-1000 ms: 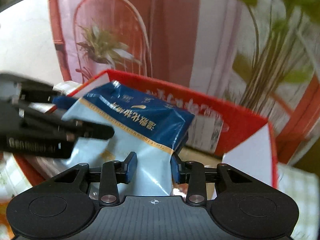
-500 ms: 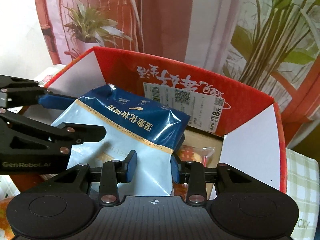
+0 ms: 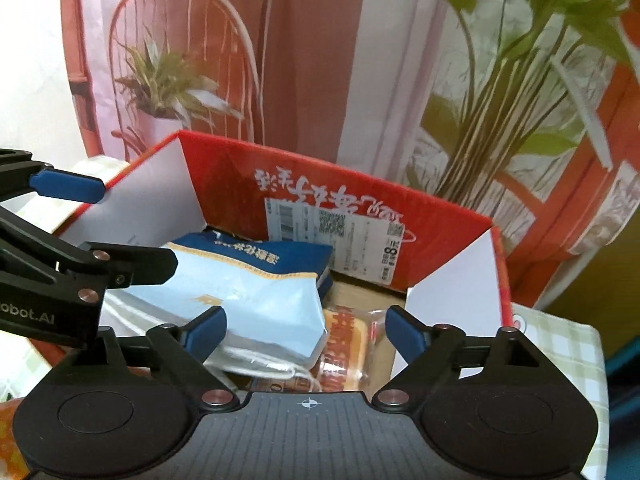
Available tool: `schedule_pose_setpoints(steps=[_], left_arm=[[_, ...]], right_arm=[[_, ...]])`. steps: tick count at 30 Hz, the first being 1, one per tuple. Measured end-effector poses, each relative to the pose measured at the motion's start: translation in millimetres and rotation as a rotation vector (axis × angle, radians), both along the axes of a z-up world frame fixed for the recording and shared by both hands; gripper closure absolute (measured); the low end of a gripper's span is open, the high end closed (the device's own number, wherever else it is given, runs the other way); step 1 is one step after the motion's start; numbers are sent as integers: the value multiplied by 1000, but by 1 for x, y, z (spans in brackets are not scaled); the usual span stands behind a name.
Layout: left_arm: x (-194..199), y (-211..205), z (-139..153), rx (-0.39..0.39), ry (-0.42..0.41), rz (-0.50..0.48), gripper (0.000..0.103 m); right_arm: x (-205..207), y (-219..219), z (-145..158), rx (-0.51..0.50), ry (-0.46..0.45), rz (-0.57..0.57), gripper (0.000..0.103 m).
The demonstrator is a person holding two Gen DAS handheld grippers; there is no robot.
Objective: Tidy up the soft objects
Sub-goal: 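Open the left tool to drop the bag into the box and withdraw, then lower the left tool onto the orange floral cloth and pinch its edge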
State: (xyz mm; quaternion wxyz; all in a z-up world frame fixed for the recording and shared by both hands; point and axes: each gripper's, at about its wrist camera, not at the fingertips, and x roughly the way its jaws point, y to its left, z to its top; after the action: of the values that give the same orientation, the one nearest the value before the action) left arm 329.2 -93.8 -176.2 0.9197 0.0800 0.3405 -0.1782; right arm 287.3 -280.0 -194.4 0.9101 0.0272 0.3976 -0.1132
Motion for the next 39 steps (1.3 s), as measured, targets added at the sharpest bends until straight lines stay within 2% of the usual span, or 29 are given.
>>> schedule_pose_setpoints(steps=[1,3,5,19,27,39], left_arm=[[-4,0,3,-3,-6,1,3],[-12,1,8,-8,-14,4,3],[-20,2,12,-15,-26,7,3],[-86,19,22,-58,-71,56,1],[-117,28,18,-43,-81,83,1],[-152,44,-4,-45,-26,91,1]], right_arm=[[-4,1,3,-2,-11,-1,8],[-13,4,9,-13,-32,-5,7],[-22,6,14,-11,-52,-5,1],[-92,38,37,-11,-221,-29,0],[-129,46,35,49,-302,-87,0],[-170,49,8,133,-273,-138,0]])
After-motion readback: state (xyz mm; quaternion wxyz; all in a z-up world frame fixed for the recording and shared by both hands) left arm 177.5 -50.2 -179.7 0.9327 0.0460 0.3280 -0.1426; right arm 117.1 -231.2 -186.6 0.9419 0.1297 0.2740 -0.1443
